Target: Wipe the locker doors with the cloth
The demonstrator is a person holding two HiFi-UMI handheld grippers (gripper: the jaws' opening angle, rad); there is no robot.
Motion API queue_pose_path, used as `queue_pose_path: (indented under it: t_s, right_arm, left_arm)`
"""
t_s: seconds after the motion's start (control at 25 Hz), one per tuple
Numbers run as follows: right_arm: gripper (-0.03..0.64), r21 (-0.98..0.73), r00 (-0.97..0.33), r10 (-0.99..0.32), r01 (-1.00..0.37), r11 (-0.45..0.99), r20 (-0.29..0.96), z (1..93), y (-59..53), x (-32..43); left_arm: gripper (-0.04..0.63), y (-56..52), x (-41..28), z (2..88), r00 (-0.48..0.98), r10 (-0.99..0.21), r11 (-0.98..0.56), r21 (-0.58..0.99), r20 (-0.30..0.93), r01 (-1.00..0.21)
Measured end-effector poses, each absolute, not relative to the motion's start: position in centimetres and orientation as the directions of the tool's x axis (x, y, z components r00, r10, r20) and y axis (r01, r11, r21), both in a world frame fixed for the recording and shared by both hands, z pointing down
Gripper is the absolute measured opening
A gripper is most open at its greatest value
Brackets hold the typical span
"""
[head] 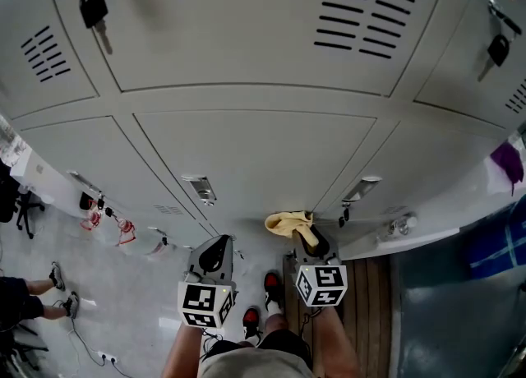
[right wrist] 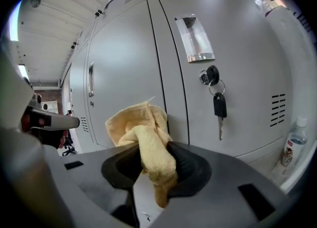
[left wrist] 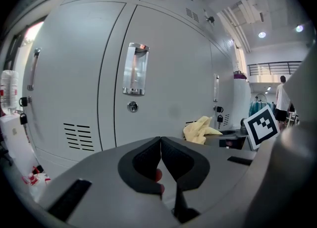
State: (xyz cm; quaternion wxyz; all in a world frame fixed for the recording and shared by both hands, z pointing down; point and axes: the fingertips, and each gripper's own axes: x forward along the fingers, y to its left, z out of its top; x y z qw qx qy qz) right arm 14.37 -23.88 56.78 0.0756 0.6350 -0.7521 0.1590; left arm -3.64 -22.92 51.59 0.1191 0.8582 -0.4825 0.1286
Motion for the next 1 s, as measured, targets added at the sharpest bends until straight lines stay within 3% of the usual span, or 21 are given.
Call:
queue_pose_path:
  t_s: [0.52, 1.0]
  right_arm:
    - [0.133, -0.136, -0.177, -0.941, -0.98, 0.143, 0.287, 55.6, -22.5, 13.8]
    - [0.133, -0.046, -0.096, -0.982, -0.995, 0.089, 0.163, 48.3, -15.9, 14.3]
  left_arm:
    - [0.023, -22.2, -3.7, 51.1, 0.517, -0.791, -0.524, 0.076, 0.327, -0.849]
    - [0.023, -18.1, -4.9, 46.4, 0.564, -0.793, -0.573, 0.035, 0.228, -0.819]
